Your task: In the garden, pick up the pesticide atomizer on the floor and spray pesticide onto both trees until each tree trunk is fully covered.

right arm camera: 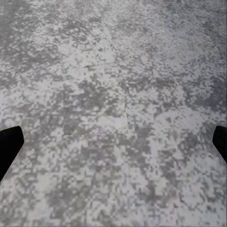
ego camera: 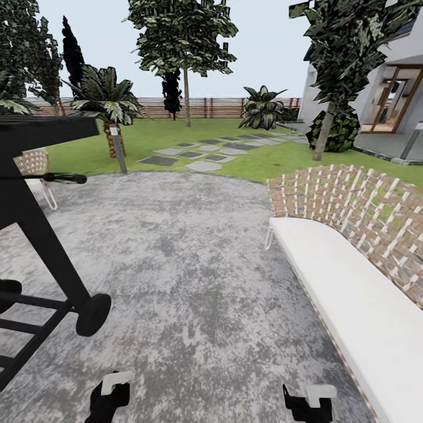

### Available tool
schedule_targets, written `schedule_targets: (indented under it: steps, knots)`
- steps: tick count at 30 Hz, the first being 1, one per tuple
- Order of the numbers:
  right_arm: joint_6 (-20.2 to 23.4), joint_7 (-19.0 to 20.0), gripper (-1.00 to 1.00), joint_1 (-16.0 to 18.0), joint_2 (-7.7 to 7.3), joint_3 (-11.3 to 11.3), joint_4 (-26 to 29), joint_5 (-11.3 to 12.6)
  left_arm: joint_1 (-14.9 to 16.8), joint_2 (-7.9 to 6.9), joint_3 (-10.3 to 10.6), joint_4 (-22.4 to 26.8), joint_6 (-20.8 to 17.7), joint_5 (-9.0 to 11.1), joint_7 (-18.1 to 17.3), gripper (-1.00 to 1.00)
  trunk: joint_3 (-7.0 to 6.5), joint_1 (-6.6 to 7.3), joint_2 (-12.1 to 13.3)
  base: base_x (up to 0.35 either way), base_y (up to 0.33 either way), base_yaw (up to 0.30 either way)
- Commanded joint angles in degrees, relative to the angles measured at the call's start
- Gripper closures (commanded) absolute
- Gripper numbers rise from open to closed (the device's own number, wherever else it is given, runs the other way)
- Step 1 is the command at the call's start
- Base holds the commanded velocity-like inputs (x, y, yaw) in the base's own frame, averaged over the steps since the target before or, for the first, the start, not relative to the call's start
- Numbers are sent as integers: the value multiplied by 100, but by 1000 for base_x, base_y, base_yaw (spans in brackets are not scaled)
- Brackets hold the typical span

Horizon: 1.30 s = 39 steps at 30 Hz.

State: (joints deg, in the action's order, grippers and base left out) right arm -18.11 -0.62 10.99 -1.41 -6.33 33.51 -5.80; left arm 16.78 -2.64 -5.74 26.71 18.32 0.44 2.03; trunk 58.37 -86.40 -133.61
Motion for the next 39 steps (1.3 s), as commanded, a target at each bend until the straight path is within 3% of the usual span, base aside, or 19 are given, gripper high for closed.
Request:
schedule_targets:
  steps: [1,39]
  knots:
    - [0,0,-100,0,0,0,0,0,0,0,0,1,-1,0,-1,100,0,0,0,338,0,0]
    - [0,0,-100,0,0,0,-2,0,1,1,-5,1,-3,0,-1,100,0,0,0,338,0,0]
